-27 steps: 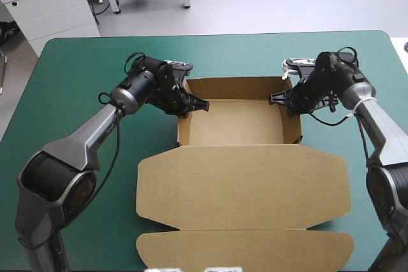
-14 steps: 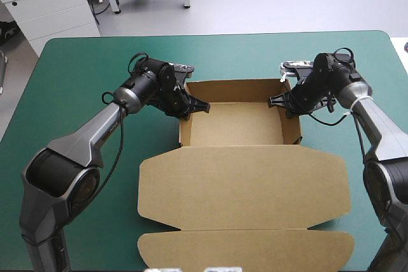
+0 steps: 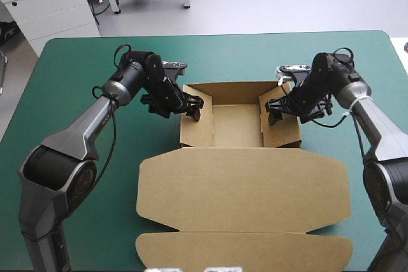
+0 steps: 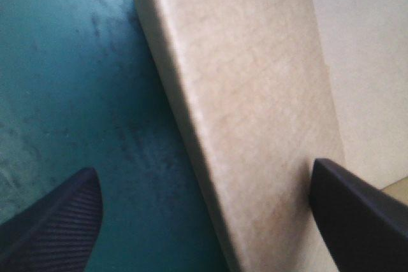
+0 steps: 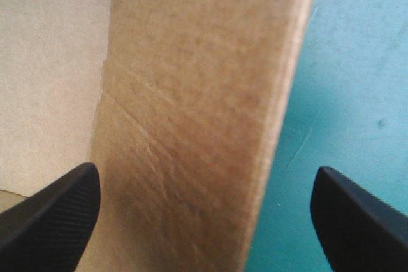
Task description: Fold the box
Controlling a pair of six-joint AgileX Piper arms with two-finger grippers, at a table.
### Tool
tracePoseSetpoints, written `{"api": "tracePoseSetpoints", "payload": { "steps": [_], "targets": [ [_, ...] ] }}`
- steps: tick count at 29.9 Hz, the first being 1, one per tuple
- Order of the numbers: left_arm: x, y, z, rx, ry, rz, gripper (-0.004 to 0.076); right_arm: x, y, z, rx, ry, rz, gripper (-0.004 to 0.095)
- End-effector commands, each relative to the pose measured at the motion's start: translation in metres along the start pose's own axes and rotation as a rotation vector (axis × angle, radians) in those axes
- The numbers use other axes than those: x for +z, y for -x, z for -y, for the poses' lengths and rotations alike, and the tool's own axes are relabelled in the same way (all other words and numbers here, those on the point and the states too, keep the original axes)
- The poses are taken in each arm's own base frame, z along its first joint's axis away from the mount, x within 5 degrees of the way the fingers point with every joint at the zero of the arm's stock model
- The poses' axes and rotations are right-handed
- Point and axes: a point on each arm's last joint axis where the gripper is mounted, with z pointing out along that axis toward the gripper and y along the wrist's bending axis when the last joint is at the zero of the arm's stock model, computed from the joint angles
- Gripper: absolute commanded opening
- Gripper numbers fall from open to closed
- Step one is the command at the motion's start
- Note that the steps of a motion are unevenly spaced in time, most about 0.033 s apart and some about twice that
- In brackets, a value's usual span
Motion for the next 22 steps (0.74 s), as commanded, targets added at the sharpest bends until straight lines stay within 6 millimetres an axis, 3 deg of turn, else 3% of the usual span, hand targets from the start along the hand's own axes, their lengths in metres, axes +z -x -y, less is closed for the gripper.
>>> {"api": "tracePoseSetpoints", "payload": {
  "steps": [1,7,10,14,20,22],
  "targets": [
    [-0.052,-0.001,0.017,0.072,-0.052,0.126,0.0633,-0.04,0.0,-0.009,-0.026,0.01,0.127,0.0847],
    [-0.1,-0.012,0.027,0.106,-0.061,0.236,0.0611,-0.076,-0.011,-0.018,-0.046,0.008,0.215,0.0836],
    [-0.134,-0.024,0.033,0.169,-0.058,0.331,0.0557,-0.099,-0.02,-0.023,-0.065,0.006,0.277,0.0834],
    [-0.188,-0.048,0.039,0.281,-0.01,0.506,0.0382,-0.125,-0.032,-0.028,-0.086,-0.008,0.349,0.0832],
    [-0.252,-0.094,0.046,0.443,0.045,0.674,0.0006,-0.144,-0.043,-0.032,-0.1,-0.021,0.39,0.0832],
    [-0.267,-0.11,0.047,0.472,0.051,0.702,-0.0006,-0.144,-0.044,-0.032,-0.101,-0.02,0.383,0.0832]
  ]
}}
